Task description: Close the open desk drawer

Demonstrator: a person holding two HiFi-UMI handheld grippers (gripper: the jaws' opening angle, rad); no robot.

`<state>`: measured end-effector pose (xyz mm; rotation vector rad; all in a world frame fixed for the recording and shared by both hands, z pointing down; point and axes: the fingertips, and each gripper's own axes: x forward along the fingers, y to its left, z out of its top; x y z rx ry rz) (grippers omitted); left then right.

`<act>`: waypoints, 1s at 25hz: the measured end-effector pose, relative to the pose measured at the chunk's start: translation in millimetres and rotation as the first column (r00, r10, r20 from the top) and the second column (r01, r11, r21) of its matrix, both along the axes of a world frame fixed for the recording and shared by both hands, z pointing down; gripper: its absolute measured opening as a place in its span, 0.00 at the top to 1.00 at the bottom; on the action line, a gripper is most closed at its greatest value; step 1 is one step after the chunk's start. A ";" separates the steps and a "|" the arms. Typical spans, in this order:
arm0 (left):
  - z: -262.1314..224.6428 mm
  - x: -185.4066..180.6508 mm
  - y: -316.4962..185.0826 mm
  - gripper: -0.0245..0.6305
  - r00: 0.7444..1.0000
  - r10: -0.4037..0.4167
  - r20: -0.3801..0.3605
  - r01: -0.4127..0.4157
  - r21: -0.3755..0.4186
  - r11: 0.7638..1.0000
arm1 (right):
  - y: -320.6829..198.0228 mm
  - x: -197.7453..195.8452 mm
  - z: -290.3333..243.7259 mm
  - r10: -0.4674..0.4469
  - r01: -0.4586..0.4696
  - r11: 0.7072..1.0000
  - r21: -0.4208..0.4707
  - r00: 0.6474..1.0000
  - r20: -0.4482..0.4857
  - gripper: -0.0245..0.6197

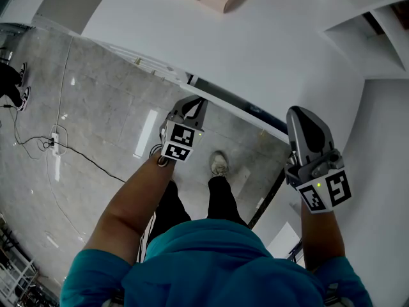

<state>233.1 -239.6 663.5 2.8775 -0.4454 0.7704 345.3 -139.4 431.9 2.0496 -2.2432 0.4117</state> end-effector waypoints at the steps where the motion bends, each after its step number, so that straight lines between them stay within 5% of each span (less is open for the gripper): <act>1: 0.1 1.3 -0.9 0.94 1.000 0.001 0.000 -0.001 0.001 1.000 | -0.6 0.5 -0.1 0.000 0.000 1.000 0.001 1.000 0.000 0.93; 25: -1.6 33.7 -24.5 0.94 1.000 -0.002 -0.018 0.002 0.000 1.000 | 0.9 16.3 2.3 0.011 -0.011 1.000 -0.006 1.000 0.000 0.93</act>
